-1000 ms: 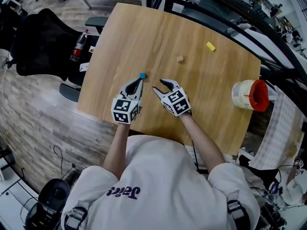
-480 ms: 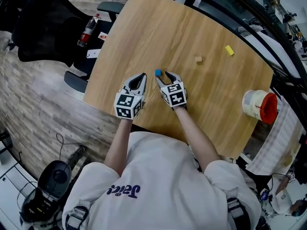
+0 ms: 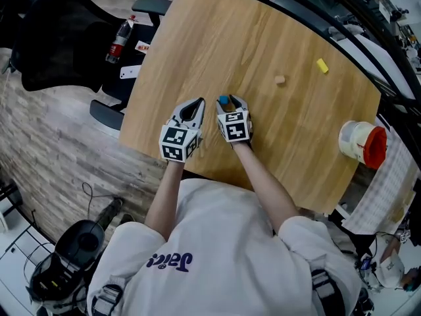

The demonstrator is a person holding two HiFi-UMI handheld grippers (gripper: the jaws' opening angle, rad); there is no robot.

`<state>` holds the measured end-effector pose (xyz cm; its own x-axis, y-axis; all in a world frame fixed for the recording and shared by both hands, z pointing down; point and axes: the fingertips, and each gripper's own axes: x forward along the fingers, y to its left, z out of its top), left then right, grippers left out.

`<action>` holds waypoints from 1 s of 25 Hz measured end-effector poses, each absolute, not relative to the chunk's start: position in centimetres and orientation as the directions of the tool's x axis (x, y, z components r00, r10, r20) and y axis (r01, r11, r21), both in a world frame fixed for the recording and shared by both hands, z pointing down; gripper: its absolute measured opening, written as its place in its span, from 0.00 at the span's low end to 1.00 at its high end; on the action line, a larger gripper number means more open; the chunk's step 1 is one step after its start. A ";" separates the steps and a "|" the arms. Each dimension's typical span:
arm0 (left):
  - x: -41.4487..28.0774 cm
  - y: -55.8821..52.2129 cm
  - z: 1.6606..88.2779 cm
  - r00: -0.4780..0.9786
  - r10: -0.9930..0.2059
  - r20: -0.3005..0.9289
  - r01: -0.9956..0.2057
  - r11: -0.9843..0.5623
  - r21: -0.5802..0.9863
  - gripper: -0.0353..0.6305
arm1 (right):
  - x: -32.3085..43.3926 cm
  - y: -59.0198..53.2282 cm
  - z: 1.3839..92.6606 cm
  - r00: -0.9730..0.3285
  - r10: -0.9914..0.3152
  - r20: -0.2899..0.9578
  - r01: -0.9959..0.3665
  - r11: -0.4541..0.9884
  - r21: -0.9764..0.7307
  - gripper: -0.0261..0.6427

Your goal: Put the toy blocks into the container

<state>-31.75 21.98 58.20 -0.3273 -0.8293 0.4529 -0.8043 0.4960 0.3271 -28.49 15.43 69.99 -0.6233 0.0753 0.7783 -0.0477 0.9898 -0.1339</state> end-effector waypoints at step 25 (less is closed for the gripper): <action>-25.4 14.2 52.6 -0.220 -0.905 0.364 -0.899 0.333 0.284 0.07 | -18.6 8.9 55.5 -0.797 0.010 0.604 -0.085 0.988 -0.127 0.27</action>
